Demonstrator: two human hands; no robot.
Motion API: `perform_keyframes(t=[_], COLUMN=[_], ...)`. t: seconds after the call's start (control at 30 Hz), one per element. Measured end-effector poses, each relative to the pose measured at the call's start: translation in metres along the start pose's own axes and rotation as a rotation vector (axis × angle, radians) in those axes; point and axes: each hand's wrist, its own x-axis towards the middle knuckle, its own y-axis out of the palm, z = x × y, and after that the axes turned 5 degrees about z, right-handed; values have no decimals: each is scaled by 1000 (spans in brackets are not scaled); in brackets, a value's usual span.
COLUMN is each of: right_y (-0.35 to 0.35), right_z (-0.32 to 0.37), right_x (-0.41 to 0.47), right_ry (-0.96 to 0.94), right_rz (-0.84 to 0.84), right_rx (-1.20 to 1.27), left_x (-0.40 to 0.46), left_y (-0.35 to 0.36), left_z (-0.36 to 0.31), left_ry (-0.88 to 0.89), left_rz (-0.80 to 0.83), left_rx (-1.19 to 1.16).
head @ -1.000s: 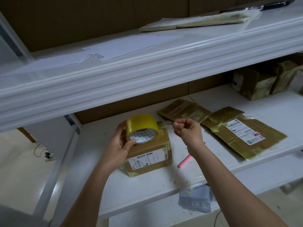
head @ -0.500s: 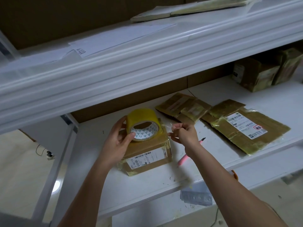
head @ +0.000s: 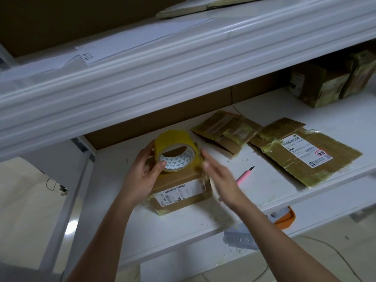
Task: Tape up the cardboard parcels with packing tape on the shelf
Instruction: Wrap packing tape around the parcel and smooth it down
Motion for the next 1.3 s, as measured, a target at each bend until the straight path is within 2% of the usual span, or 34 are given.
perform_keyframes(t=[0.03,0.07,0.17,0.23,0.4,0.57,0.73,1.0,1.1,1.17,1.3], right_y=[3,4,-1,1,5,0,14,21,22,25,48], right_z=[0,-1,3,6,7,20,32,30,29,33,41], right_x=[-3,-4,7,12,12,6,10,10,10,11,7], right_ry=[-1,-15,-144,-207,-161,-112,-138,-120,-116,-110,-147], right_rz=[126,181,129,138,119,172,135,213,215,203,144], right_rx=[-41,-126,-449,-528,-708,-856,-1288,-1226,-1239,-1286,-1429], left_x=[0,0,0,0,-2,-19,-25,-28,-30,-31,-24], left_y=[-1,-1,0,1,6,-34,-38,-48,-79,-86,-83], left_z=[0,0,-4,-4,-11,-1,3,-7,-8,-5,-4], left_ry=[-1,-4,-16,-12,-1,24,70,158,144,135,147], left_rz=[1,4,1,-9,-45,-124,-109,-82,-66,-38,-86], left_rx=[-5,-6,-16,-19,-29,-97,-10,59,225,277,344])
